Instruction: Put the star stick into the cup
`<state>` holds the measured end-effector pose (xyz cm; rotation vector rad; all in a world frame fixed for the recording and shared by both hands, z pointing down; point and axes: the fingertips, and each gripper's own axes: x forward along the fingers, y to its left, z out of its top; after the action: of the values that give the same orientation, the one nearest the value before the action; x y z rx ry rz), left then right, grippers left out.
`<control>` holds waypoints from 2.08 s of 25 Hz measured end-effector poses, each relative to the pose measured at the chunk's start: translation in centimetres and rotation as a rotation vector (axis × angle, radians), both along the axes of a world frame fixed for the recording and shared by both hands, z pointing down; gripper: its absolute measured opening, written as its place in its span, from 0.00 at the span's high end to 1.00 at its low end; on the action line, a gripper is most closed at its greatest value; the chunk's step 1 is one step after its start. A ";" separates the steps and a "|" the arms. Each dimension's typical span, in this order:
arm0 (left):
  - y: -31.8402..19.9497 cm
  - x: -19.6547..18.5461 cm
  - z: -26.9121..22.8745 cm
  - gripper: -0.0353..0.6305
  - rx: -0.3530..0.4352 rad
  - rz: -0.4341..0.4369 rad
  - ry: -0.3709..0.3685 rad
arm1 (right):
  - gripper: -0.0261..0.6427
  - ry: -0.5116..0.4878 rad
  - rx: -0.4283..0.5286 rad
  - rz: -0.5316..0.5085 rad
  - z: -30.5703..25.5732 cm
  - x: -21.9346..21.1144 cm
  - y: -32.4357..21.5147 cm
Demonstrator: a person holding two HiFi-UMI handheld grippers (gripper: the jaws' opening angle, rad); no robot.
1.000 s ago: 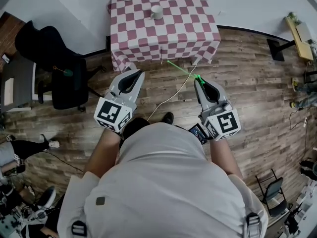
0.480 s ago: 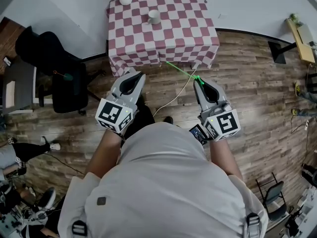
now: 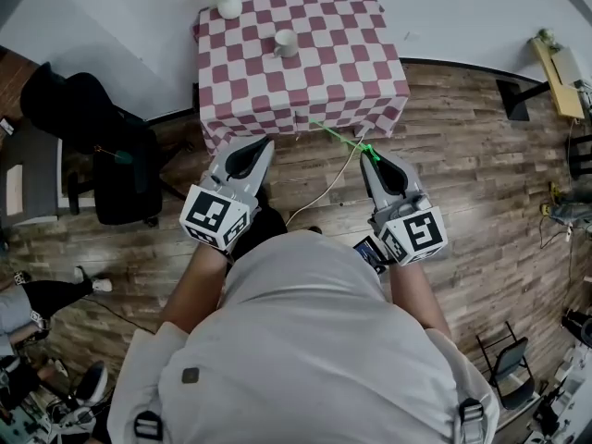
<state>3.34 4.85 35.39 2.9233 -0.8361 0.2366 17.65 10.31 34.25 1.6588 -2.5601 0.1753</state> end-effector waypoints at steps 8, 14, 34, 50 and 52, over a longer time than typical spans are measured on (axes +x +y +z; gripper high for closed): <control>-6.2 -2.2 -0.1 0.94 -0.001 0.023 0.007 | 0.92 0.018 0.002 0.022 -0.5 -2.2 -6.2; -10.9 -5.4 -0.9 0.94 0.007 0.051 0.016 | 0.92 0.034 -0.005 0.051 -1.2 -4.8 -10.8; -20.2 -14.4 -0.5 0.94 -0.010 0.119 0.039 | 0.92 0.079 -0.019 0.094 -1.7 -14.4 -20.3; -26.2 -10.0 0.3 0.94 -0.026 0.069 0.026 | 0.92 0.043 -0.027 0.075 -0.2 -8.9 -27.1; -27.1 -9.1 0.6 0.94 -0.035 0.061 0.024 | 0.92 0.045 -0.027 0.070 -0.2 -7.9 -28.1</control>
<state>-5.72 -22.26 36.01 2.9160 -0.7334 0.2176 9.72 -17.78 34.06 1.7240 -2.4583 0.1740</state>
